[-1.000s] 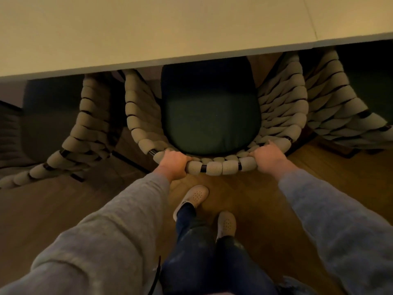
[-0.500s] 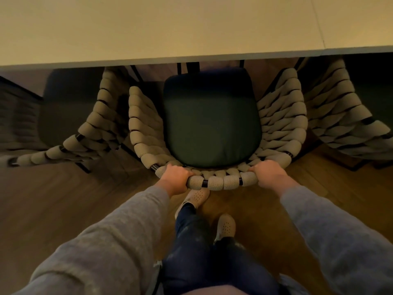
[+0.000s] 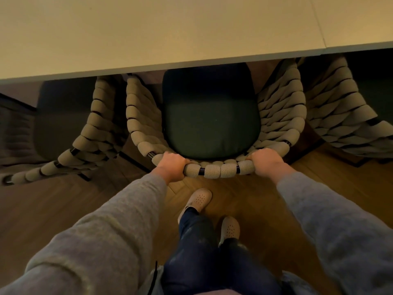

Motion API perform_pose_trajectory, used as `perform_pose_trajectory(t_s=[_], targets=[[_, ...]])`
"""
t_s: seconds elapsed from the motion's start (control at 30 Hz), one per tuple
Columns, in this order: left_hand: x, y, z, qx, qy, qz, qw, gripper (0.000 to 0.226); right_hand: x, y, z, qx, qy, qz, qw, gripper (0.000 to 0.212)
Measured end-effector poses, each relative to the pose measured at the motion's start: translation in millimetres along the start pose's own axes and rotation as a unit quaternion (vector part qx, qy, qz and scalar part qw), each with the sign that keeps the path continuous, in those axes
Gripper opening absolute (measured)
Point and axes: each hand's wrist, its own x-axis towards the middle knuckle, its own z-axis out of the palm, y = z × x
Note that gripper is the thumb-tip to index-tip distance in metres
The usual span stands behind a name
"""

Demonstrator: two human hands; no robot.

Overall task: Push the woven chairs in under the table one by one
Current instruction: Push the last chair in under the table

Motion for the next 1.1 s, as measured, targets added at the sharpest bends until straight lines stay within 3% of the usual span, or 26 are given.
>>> perform_pose_trajectory(t_s=[1.1], targets=[[25.9,-15.8,-23.9,0.033,-0.052,0.021,0.998,0.038,30.9,3.4,-18.0,0.004,-0.031,-0.014,0.999,0.04]])
